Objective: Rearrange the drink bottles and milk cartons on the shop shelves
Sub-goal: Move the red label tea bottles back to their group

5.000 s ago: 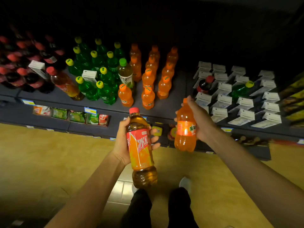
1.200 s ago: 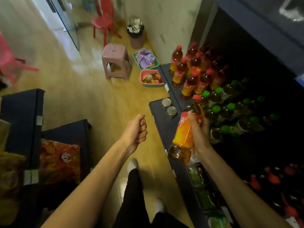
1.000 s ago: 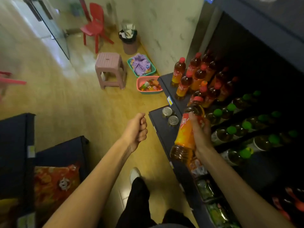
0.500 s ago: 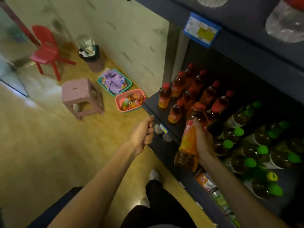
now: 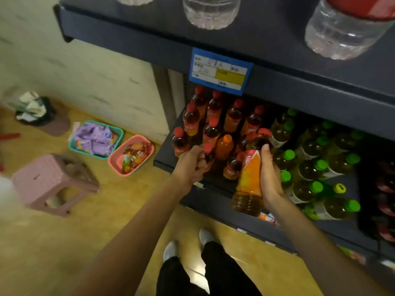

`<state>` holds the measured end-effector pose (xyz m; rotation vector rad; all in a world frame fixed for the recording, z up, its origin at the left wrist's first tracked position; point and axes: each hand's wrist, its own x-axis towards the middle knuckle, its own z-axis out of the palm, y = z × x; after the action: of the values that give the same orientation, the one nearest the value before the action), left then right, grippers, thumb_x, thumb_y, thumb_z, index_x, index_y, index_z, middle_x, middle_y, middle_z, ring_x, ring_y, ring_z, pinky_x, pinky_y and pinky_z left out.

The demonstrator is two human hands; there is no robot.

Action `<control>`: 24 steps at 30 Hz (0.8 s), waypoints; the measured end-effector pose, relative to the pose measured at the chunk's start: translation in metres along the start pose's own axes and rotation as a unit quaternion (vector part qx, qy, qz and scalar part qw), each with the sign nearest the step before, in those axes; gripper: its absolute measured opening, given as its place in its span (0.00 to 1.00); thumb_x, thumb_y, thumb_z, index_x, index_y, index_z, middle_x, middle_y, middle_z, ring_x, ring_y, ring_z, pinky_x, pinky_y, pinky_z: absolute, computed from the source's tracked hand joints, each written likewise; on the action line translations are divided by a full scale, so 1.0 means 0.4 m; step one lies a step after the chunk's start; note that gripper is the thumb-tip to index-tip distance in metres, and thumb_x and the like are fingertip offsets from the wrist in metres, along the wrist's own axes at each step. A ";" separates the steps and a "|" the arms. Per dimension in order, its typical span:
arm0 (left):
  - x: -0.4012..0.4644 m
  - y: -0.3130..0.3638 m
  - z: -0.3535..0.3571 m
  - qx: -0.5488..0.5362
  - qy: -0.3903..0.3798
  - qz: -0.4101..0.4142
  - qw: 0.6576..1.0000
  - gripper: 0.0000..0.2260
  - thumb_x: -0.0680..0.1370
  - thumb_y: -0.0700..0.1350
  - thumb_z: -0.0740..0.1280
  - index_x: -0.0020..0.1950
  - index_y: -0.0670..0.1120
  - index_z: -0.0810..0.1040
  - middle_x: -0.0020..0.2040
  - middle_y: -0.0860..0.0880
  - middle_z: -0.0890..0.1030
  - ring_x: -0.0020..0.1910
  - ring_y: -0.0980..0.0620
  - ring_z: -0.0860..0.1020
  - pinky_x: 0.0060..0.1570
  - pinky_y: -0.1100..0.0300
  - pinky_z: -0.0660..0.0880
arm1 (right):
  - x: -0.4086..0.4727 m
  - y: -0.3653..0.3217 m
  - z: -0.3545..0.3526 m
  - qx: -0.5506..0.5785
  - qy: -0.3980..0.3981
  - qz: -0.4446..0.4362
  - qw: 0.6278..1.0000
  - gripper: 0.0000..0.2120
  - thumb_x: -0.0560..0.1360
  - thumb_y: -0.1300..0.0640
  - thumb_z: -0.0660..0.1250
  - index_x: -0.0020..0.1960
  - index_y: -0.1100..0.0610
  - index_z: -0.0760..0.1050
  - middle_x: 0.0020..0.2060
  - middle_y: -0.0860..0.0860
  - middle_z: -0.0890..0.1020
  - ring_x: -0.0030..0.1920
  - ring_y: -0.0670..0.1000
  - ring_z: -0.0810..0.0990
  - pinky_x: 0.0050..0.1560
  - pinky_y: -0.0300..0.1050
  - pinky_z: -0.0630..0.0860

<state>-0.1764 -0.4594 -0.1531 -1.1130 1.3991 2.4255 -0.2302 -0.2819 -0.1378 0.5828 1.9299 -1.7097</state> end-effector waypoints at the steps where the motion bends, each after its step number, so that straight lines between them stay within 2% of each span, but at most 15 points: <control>1: 0.012 0.011 0.010 0.010 -0.004 0.001 1.000 0.15 0.82 0.47 0.59 0.35 0.49 0.66 0.25 0.53 0.63 0.17 0.58 0.58 0.17 0.68 0.51 | -0.004 0.003 0.002 0.019 0.006 -0.004 1.000 0.45 0.64 0.25 0.61 0.72 0.50 0.66 0.59 0.55 0.80 0.56 0.57 0.81 0.59 0.60 0.78; 4: 0.052 0.043 0.037 0.138 0.011 0.081 0.987 0.12 0.81 0.46 0.62 0.38 0.47 0.71 0.27 0.51 0.68 0.18 0.58 0.62 0.18 0.67 0.57 | -0.012 0.007 0.005 0.069 0.017 -0.034 0.997 0.25 0.74 0.31 0.60 0.60 0.49 0.74 0.55 0.56 0.83 0.53 0.56 0.83 0.57 0.57 0.80; 6: 0.084 0.064 0.050 0.309 0.018 0.175 0.935 0.10 0.80 0.46 0.63 0.39 0.46 0.74 0.29 0.51 0.72 0.21 0.56 0.68 0.21 0.64 0.64 | -0.017 0.013 0.010 0.098 0.024 -0.046 0.994 0.18 0.78 0.35 0.60 0.51 0.49 0.75 0.49 0.58 0.82 0.47 0.55 0.83 0.51 0.53 0.81; 8: 0.121 0.086 0.070 0.432 -0.008 0.241 0.869 0.05 0.79 0.45 0.65 0.43 0.47 0.76 0.31 0.52 0.77 0.25 0.59 0.75 0.24 0.68 0.68 | -0.018 0.020 0.015 0.107 0.027 -0.064 0.992 0.19 0.78 0.36 0.59 0.52 0.51 0.75 0.45 0.57 0.81 0.42 0.52 0.82 0.44 0.49 0.81; 9: 0.138 0.091 0.080 0.459 -0.024 0.247 0.853 0.01 0.79 0.44 0.66 0.48 0.47 0.77 0.34 0.51 0.79 0.27 0.59 0.76 0.25 0.71 0.70 | -0.017 0.025 0.017 0.104 0.023 -0.072 0.992 0.21 0.78 0.35 0.59 0.56 0.52 0.75 0.45 0.56 0.81 0.40 0.51 0.83 0.41 0.47 0.82; 10: 0.160 0.091 0.088 0.477 -0.033 0.248 0.842 0.04 0.78 0.43 0.67 0.52 0.47 0.76 0.37 0.50 0.80 0.30 0.59 0.78 0.28 0.71 0.72 | -0.015 0.028 0.019 0.098 0.021 -0.079 0.992 0.24 0.77 0.34 0.58 0.60 0.52 0.74 0.46 0.56 0.82 0.39 0.50 0.84 0.38 0.46 0.82; 12: 0.201 0.082 0.105 0.521 -0.051 0.252 0.814 0.09 0.78 0.42 0.69 0.58 0.46 0.76 0.44 0.48 0.82 0.39 0.54 0.81 0.39 0.64 0.78 | -0.010 0.030 0.024 0.071 0.020 -0.094 0.993 0.29 0.77 0.32 0.57 0.65 0.52 0.71 0.47 0.55 0.83 0.39 0.48 0.86 0.36 0.42 0.81; 14: 0.232 0.068 0.117 0.567 -0.060 0.261 0.779 0.11 0.78 0.40 0.68 0.60 0.45 0.76 0.49 0.46 0.81 0.44 0.52 0.81 0.44 0.60 0.78 | 0.001 0.031 0.025 0.053 0.017 -0.103 0.993 0.30 0.77 0.31 0.55 0.66 0.52 0.70 0.48 0.55 0.83 0.41 0.49 0.86 0.37 0.42 0.81; 18: 0.270 0.045 0.123 0.674 -0.060 0.286 0.679 0.12 0.78 0.36 0.65 0.61 0.43 0.76 0.53 0.43 0.78 0.45 0.50 0.77 0.45 0.59 0.75 | 0.018 0.026 0.016 0.065 0.001 -0.119 0.991 0.20 0.79 0.34 0.53 0.56 0.48 0.71 0.44 0.53 0.82 0.35 0.45 0.85 0.31 0.39 0.79; 20: 0.282 0.041 0.127 0.702 -0.058 0.304 0.642 0.13 0.79 0.34 0.64 0.63 0.42 0.75 0.56 0.41 0.77 0.47 0.46 0.78 0.45 0.59 0.73 | 0.026 0.026 0.007 0.057 0.003 -0.129 0.990 0.18 0.79 0.34 0.52 0.53 0.46 0.71 0.44 0.51 0.82 0.39 0.47 0.85 0.36 0.41 0.80; 22: 0.298 0.032 0.137 0.721 -0.052 0.321 0.612 0.15 0.79 0.33 0.63 0.65 0.41 0.74 0.59 0.40 0.76 0.54 0.43 0.78 0.49 0.58 0.72 | 0.036 0.030 0.000 0.061 0.011 -0.141 0.988 0.14 0.79 0.34 0.52 0.48 0.42 0.68 0.44 0.50 0.81 0.42 0.48 0.83 0.40 0.42 0.80; 24: 0.313 0.028 0.153 0.747 -0.047 0.318 0.583 0.16 0.79 0.32 0.61 0.66 0.41 0.73 0.61 0.40 0.75 0.58 0.41 0.77 0.52 0.56 0.73 | 0.046 0.032 -0.005 0.069 0.009 -0.140 0.988 0.12 0.80 0.35 0.52 0.44 0.41 0.64 0.43 0.48 0.79 0.42 0.47 0.82 0.39 0.41 0.79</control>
<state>-0.3043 -0.4470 -0.2086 0.0551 2.9438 0.4787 -0.2371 -0.2782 -0.1592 0.3893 1.9940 -2.0295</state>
